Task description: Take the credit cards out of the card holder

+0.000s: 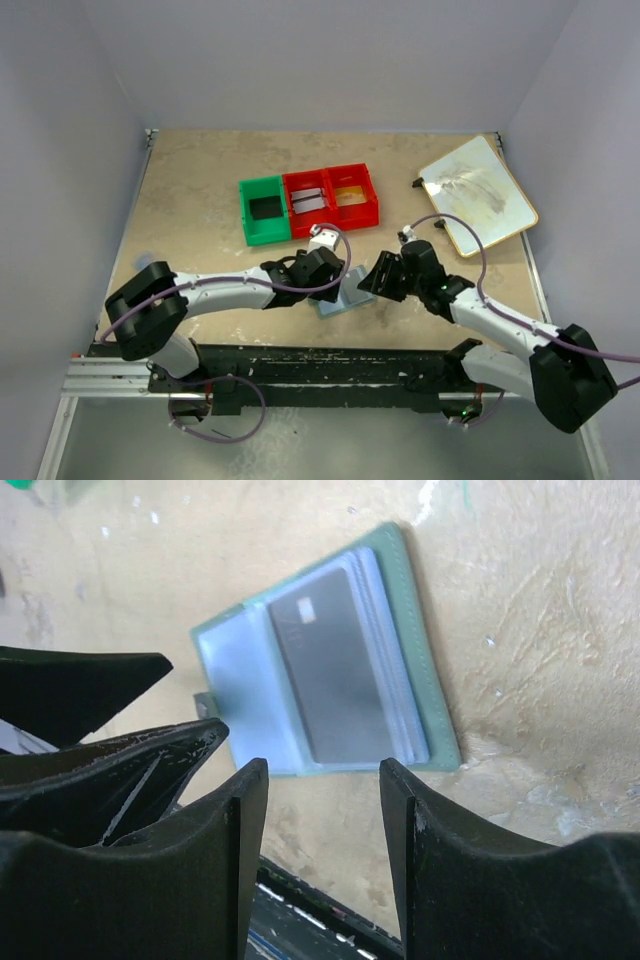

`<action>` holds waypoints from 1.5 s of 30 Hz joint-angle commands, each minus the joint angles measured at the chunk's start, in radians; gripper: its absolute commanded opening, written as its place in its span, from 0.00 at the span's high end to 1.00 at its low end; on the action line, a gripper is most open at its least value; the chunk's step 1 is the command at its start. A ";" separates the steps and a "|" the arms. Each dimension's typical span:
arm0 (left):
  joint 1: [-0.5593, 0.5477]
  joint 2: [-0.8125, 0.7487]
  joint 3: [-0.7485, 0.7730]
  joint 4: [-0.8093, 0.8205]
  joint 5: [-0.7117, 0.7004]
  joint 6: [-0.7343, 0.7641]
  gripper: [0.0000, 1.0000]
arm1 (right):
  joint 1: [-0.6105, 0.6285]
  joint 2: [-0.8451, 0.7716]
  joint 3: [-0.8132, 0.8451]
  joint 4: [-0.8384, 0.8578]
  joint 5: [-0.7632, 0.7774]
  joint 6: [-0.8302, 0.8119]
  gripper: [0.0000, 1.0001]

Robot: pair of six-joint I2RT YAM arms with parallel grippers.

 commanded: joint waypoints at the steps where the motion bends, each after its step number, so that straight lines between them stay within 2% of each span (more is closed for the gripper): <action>1: -0.001 -0.076 0.027 -0.028 -0.096 -0.026 0.37 | -0.002 -0.052 0.042 -0.063 0.021 -0.045 0.49; 4: -0.001 -0.091 0.029 -0.061 -0.125 -0.038 0.37 | -0.003 -0.033 0.030 0.015 -0.028 -0.038 0.50; 11: -0.001 -0.088 -0.005 -0.100 -0.106 -0.066 0.38 | -0.003 0.140 0.106 0.031 -0.026 -0.099 0.56; 15: -0.001 -0.125 -0.063 -0.068 -0.071 -0.090 0.39 | -0.003 0.197 0.124 0.060 -0.047 -0.116 0.60; 22: -0.001 -0.099 -0.077 -0.082 -0.055 -0.090 0.44 | -0.003 0.244 0.113 0.074 -0.074 -0.117 0.60; 26: -0.001 -0.088 -0.082 -0.065 -0.041 -0.092 0.48 | -0.004 0.271 0.126 0.030 -0.036 -0.143 0.59; 32: -0.001 -0.072 -0.076 -0.074 -0.044 -0.093 0.56 | -0.002 0.206 0.171 -0.030 -0.003 -0.151 0.58; 36: -0.001 -0.058 -0.073 -0.080 -0.051 -0.083 0.58 | -0.004 0.188 0.178 -0.037 0.028 -0.149 0.57; 45: -0.001 -0.046 -0.068 -0.072 -0.038 -0.077 0.59 | -0.004 0.291 0.150 0.024 -0.036 -0.170 0.59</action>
